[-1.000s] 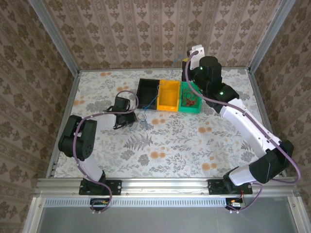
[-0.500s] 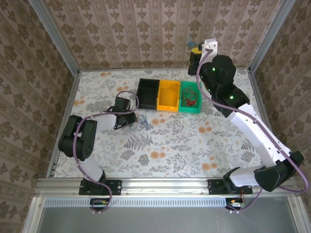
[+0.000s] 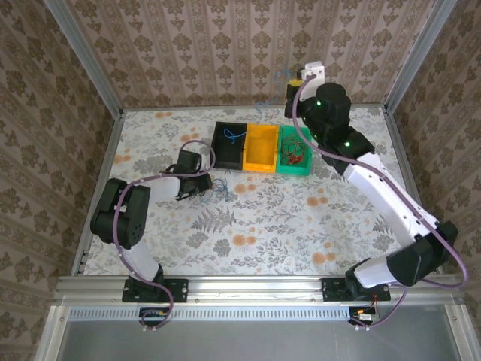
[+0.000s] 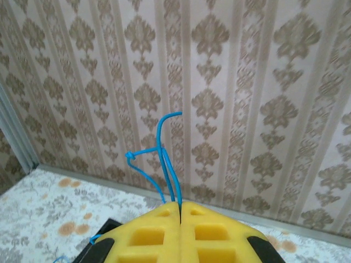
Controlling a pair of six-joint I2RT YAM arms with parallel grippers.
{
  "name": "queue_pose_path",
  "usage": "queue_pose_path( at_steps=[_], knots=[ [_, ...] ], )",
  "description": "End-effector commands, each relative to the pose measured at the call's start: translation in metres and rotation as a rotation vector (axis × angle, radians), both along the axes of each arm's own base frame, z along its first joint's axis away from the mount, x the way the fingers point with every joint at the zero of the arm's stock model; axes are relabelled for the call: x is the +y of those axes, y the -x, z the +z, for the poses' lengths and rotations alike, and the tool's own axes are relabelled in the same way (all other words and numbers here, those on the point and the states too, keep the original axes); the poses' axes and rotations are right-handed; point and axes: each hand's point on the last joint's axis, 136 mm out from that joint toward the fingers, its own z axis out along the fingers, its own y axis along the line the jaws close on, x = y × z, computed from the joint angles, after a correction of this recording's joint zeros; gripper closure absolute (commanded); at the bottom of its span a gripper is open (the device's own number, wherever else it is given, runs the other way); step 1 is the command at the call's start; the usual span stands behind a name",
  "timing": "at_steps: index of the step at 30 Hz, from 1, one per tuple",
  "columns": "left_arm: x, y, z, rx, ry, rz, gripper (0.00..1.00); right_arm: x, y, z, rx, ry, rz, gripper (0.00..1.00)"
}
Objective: Untangle the cables
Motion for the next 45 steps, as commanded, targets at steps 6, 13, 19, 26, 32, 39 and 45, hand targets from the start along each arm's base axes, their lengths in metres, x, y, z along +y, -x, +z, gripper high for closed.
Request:
queue_pose_path(
  at_steps=[6,13,19,26,32,39,45],
  knots=[
    [0.013,0.035,-0.033,0.159,-0.064,-0.015,0.67,0.030,-0.032,-0.054,0.123,-0.020,0.076,1.00],
    [0.012,0.034,-0.032,0.156,-0.063,-0.017,0.67,0.030,-0.046,-0.110,0.248,-0.001,0.070,1.00],
    [0.009,0.032,-0.031,0.153,-0.058,-0.024,0.66,0.035,-0.058,-0.155,0.343,0.009,0.082,1.00],
    [0.006,0.028,-0.023,0.136,-0.051,-0.028,0.65,0.048,-0.071,-0.220,0.487,-0.016,0.092,0.97],
    [0.003,0.024,-0.016,0.120,-0.044,-0.035,0.64,0.048,-0.076,-0.221,0.524,-0.111,0.115,0.63],
    [-0.003,0.023,-0.011,0.102,-0.021,-0.055,0.63,0.051,-0.058,-0.182,0.472,-0.124,0.174,0.56],
    [-0.007,0.023,-0.008,0.086,-0.012,-0.077,0.63,0.122,0.009,-0.237,0.656,-0.058,0.414,0.54]
  ],
)
